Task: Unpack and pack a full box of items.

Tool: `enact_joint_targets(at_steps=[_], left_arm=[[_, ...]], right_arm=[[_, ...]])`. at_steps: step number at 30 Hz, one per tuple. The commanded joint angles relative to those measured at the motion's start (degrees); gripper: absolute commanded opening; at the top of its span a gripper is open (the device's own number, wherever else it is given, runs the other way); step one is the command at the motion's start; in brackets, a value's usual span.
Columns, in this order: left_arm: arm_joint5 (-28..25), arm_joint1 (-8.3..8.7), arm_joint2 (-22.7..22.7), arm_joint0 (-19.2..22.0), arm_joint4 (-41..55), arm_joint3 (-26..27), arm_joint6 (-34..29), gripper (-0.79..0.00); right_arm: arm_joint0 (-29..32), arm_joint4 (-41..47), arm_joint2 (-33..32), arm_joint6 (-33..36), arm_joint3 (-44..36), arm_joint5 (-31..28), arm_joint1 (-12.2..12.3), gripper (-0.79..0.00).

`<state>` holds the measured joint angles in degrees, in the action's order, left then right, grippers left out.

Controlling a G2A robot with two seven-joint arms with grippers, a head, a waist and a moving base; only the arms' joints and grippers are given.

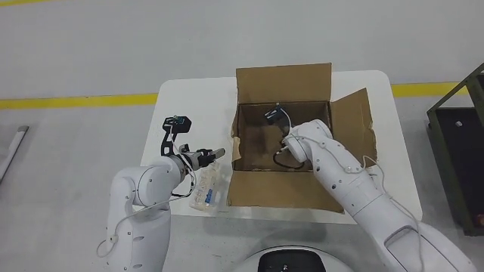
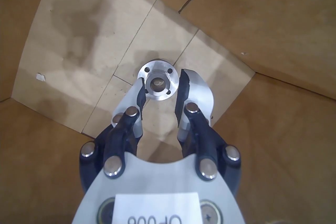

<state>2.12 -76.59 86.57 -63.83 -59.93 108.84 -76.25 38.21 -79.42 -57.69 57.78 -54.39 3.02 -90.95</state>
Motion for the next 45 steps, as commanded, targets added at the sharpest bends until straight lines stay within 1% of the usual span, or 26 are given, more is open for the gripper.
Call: enact_joint_targets(at_steps=[1, 8, 24, 32, 34, 41, 43, 44, 45], left_arm=[[0.0, 0.0, 0.0, 0.0, 0.0, 0.0, 0.0, 0.0], [0.0, 0.0, 0.0, 0.0, 0.0, 0.0, 0.0, 0.0], [0.0, 0.0, 0.0, 0.0, 0.0, 0.0, 0.0, 0.0], [0.0, 0.0, 0.0, 0.0, 0.0, 0.0, 0.0, 0.0], [0.0, 0.0, 0.0, 0.0, 0.0, 0.0, 0.0, 0.0], [0.0, 0.0, 0.0, 0.0, 0.0, 0.0, 0.0, 0.0], [0.0, 0.0, 0.0, 0.0, 0.0, 0.0, 0.0, 0.0], [0.0, 0.0, 0.0, 0.0, 0.0, 0.0, 0.0, 0.0], [0.0, 0.0, 0.0, 0.0, 0.0, 0.0, 0.0, 0.0]], right_arm=[[-0.2, 0.1, 0.1, -0.4, 0.9, 0.0, -0.1, -0.456], [-1.8, 0.4, 1.1, -1.8, 5.5, 0.2, -0.8, -0.44], [-5.9, 2.2, 3.3, -4.2, 13.9, -0.3, -2.9, -0.456], [-7.0, 2.9, 4.1, -5.0, 16.5, -0.5, -3.7, -0.459], [-7.2, 3.0, 4.3, -5.1, 17.1, -0.6, -3.9, -0.471], [-7.9, 3.3, 4.4, -5.7, 18.8, -0.5, -4.4, -0.542], [-8.1, 3.3, 4.5, -5.9, 19.2, -0.4, -4.5, -0.637], [-8.2, 3.3, 4.5, -6.0, 19.3, -0.3, -4.5, -0.73], [-8.2, 3.3, 4.5, -6.1, 19.5, -0.3, -4.6, -0.785]])
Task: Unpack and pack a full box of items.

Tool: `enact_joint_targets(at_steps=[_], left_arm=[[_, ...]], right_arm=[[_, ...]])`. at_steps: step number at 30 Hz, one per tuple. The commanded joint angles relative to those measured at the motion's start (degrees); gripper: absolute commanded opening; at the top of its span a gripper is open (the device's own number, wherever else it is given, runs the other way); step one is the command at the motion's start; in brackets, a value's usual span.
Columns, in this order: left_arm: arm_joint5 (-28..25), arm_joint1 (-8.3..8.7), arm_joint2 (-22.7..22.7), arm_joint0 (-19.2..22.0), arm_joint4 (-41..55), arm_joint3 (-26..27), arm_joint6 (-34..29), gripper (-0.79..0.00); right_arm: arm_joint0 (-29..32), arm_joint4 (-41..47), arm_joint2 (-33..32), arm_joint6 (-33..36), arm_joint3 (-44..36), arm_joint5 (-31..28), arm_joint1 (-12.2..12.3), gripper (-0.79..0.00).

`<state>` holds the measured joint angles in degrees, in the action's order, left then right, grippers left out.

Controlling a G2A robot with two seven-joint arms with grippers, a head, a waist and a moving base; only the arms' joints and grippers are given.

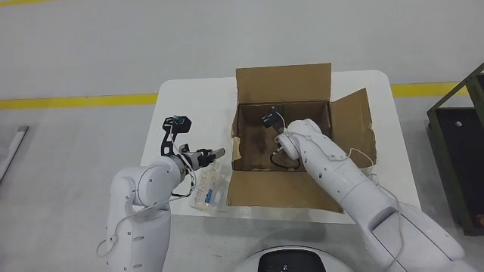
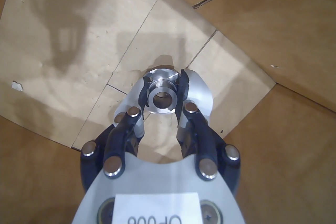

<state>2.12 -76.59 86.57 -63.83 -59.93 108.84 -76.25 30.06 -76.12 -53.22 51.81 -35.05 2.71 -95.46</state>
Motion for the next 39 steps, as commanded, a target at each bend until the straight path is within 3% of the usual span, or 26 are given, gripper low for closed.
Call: enact_joint_targets(at_steps=[1, 11, 20, 39], left_arm=[[0.0, 0.0, 0.0, 0.0, 0.0, 0.0, 0.0, 0.0], [0.0, 0.0, 0.0, 0.0, 0.0, 0.0, 0.0, 0.0], [0.0, 0.0, 0.0, 0.0, 0.0, 0.0, 0.0, 0.0], [0.0, 0.0, 0.0, 0.0, 0.0, 0.0, 0.0, 0.0]], right_arm=[[-0.1, 0.1, 0.0, -0.2, 0.2, 0.2, -0.1, -0.785], [1.2, -0.5, -2.4, -0.6, -6.3, 0.2, 1.0, -0.785], [10.6, -6.7, -8.5, 5.2, -28.7, -2.7, 4.7, -0.785], [11.2, -6.7, -8.8, 3.9, -29.6, -2.8, 4.8, -0.785]])
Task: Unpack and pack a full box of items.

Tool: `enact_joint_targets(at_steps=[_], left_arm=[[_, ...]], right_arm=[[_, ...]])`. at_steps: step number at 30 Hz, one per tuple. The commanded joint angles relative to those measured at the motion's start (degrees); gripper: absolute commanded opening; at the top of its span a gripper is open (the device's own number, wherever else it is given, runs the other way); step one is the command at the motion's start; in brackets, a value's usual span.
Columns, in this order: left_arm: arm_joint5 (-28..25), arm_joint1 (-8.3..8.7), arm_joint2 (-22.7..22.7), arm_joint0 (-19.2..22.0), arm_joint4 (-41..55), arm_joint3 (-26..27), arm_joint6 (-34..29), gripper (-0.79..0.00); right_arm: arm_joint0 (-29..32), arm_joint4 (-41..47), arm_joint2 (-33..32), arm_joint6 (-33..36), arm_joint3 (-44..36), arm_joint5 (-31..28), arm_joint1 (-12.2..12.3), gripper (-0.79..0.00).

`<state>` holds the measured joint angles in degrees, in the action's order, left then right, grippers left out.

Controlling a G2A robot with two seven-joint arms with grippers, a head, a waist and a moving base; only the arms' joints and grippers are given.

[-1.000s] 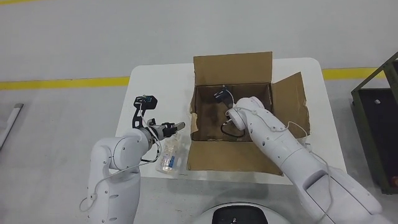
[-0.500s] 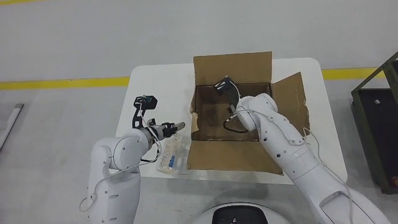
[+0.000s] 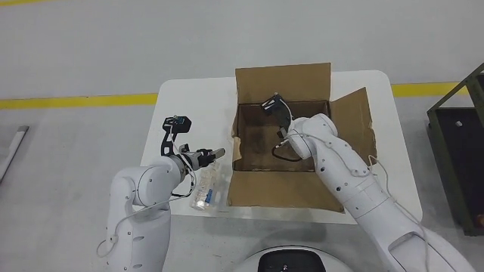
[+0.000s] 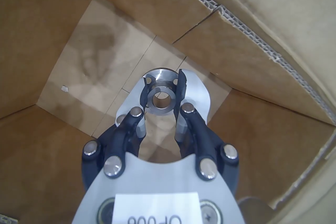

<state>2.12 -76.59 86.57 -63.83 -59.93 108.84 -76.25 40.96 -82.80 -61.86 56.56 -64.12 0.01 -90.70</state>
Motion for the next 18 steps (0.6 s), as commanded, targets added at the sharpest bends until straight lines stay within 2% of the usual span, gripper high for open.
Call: enact_joint_targets(at_steps=[1, 14, 18], left_arm=[[0.0, 0.0, 0.0, 0.0, 0.0, 0.0, 0.0, 0.0], [0.0, 0.0, 0.0, 0.0, 0.0, 0.0, 0.0, 0.0], [0.0, 0.0, 0.0, 0.0, 0.0, 0.0, 0.0, 0.0]], right_arm=[[0.8, 0.1, -0.9, -1.4, -2.0, -0.6, 0.3, -0.785], [12.4, 0.2, -10.0, 3.8, -28.9, -6.6, 3.2, -0.785], [13.9, 0.3, -10.6, 4.8, -31.9, -7.4, 3.5, -0.785]])
